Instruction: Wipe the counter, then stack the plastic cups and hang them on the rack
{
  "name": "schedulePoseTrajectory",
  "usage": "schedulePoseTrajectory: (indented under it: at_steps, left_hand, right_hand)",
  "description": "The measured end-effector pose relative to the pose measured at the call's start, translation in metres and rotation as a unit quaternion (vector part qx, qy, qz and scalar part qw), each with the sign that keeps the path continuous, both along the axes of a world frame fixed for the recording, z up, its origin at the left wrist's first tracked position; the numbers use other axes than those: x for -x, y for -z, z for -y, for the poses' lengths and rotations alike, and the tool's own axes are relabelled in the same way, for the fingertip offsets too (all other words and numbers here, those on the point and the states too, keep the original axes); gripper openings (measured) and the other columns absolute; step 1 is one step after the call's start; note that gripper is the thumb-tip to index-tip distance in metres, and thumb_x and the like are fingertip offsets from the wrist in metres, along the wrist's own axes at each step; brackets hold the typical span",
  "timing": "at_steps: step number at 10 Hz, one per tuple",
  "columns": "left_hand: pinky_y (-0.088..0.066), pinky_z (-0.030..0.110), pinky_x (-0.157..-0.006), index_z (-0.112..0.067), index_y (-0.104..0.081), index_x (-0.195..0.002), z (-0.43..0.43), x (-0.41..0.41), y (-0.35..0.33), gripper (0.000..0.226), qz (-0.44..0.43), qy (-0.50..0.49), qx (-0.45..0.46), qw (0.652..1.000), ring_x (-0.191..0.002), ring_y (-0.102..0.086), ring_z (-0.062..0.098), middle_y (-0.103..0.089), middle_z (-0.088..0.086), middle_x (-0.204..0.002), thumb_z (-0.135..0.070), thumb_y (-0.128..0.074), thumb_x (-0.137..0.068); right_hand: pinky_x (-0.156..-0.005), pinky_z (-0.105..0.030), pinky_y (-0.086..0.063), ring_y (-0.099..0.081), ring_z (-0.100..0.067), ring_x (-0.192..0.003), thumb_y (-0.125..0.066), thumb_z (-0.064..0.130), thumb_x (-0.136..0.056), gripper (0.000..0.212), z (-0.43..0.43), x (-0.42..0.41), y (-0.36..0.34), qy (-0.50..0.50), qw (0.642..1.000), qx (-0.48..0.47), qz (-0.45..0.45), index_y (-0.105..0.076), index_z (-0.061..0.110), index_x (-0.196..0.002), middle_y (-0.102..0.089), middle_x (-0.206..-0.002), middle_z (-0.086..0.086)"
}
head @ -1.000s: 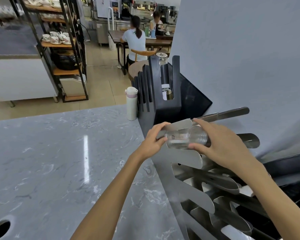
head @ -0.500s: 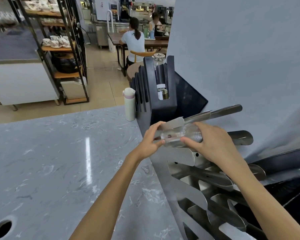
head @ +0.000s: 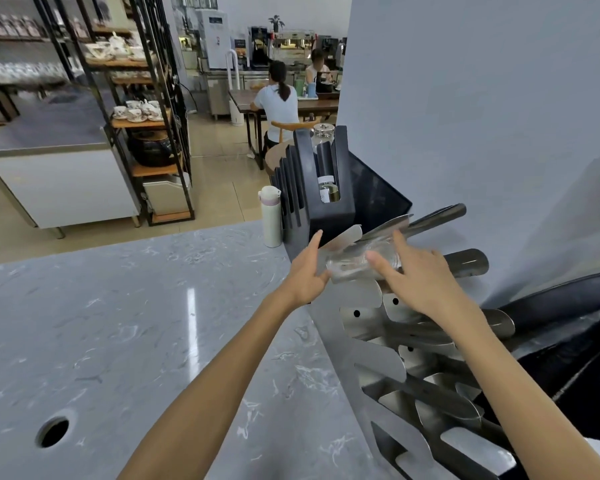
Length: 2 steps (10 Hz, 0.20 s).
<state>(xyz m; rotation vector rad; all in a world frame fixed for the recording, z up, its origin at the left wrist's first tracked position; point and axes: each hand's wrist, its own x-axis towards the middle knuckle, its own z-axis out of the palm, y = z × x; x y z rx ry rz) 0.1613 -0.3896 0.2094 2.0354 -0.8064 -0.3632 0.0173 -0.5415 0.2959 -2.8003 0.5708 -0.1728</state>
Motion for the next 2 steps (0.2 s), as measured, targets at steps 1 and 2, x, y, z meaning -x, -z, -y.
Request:
schedulePoseTrajectory:
  at_steps: [1, 2]
  left_hand:
    - [-0.025, 0.046, -0.120, -0.021, -0.014, -0.159, -0.029, 0.008, -0.010, 0.065, 0.023, -0.017, -0.018, 0.999, -0.150, -0.025, 0.028, -0.023, 0.009, -0.165, -0.023, -0.048, -0.103]
    - [-0.047, 0.046, -0.100, -0.015, -0.052, -0.133, -0.065, 0.003, -0.019, 0.036, 0.079, -0.091, -0.078, 0.990, -0.120, -0.057, 0.031, -0.062, 0.011, -0.131, -0.033, -0.040, -0.105]
  right_hand:
    - [-0.111, -0.055, -0.033, -0.054, -0.032, -0.124, -0.024, 0.067, -0.094, 0.075, -0.007, 0.019, -0.005, 0.012, 0.997, 0.003, 0.081, -0.029, 0.020, -0.152, -0.064, -0.131, -0.009]
    - [-0.104, -0.045, -0.042, -0.056, -0.025, -0.123, -0.039, 0.050, -0.099, 0.052, -0.024, 0.031, -0.013, 0.030, 0.974, -0.001, 0.224, -0.048, 0.021, -0.141, -0.062, -0.134, -0.005]
